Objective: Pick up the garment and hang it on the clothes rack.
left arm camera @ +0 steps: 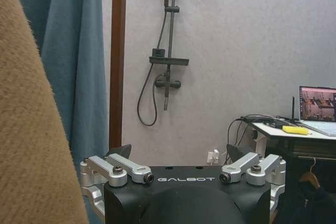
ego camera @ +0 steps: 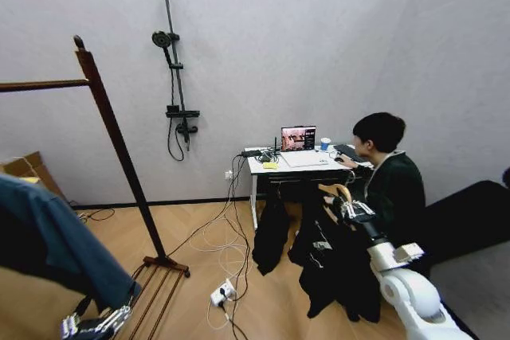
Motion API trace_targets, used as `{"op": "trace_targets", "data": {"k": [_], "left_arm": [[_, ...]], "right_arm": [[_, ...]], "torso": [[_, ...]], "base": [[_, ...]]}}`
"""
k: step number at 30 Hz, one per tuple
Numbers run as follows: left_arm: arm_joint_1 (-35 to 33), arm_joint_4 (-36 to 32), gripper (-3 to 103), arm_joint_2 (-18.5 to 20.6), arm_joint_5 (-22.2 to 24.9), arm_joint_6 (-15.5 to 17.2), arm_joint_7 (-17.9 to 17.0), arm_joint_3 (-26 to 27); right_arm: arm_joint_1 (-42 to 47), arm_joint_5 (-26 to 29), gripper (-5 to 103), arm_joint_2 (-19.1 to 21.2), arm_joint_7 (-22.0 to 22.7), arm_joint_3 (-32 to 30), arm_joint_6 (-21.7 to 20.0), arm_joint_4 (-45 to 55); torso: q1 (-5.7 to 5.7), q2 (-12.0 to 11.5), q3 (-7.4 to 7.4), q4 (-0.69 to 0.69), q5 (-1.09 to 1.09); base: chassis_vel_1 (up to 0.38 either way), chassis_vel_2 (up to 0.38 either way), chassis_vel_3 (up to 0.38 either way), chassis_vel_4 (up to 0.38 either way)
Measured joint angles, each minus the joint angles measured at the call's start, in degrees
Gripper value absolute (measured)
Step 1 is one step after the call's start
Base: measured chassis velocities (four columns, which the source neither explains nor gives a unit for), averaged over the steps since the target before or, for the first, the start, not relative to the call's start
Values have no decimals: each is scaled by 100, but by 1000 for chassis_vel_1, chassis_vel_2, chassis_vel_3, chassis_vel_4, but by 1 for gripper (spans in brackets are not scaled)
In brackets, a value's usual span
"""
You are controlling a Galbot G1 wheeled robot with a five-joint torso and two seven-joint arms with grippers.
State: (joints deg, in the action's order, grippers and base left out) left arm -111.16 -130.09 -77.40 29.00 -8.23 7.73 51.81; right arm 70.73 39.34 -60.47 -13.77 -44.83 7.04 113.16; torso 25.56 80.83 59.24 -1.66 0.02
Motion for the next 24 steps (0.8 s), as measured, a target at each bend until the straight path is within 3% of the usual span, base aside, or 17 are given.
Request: {"op": "trace_targets", "data": {"k": [1,6,13,20,24], "left_arm": [[0,0,100,0,0,0,0,0],[-1,0,100,0,0,0,0,0],[-1,1,100,0,0,0,0,0],[-1,0,100,0,0,0,-2,0],[-1,0,100,0,0,0,0,0]], "right_arm": [[-20,220,10,71,-36,20,-146,147],[-165,790,10,365,-71,129,-561,522],[-606,1085,10,619,7,427,-765,441],[-1556,1219,10,703,203,1227,-930,67],[-2172,1263,10,689,350,1752,-1087,-150]], "torso": [[-24,-40,-22,-6,-4],[-99,-181,-98,-5,-4],[-156,-313,-159,-4,-3],[-239,-481,-245,0,-2],[-284,-567,-287,-5,-2]], "base": [[47,-50,15,88],[93,-33,10,104],[70,54,49,90],[85,115,108,85],[104,93,103,116]]}}
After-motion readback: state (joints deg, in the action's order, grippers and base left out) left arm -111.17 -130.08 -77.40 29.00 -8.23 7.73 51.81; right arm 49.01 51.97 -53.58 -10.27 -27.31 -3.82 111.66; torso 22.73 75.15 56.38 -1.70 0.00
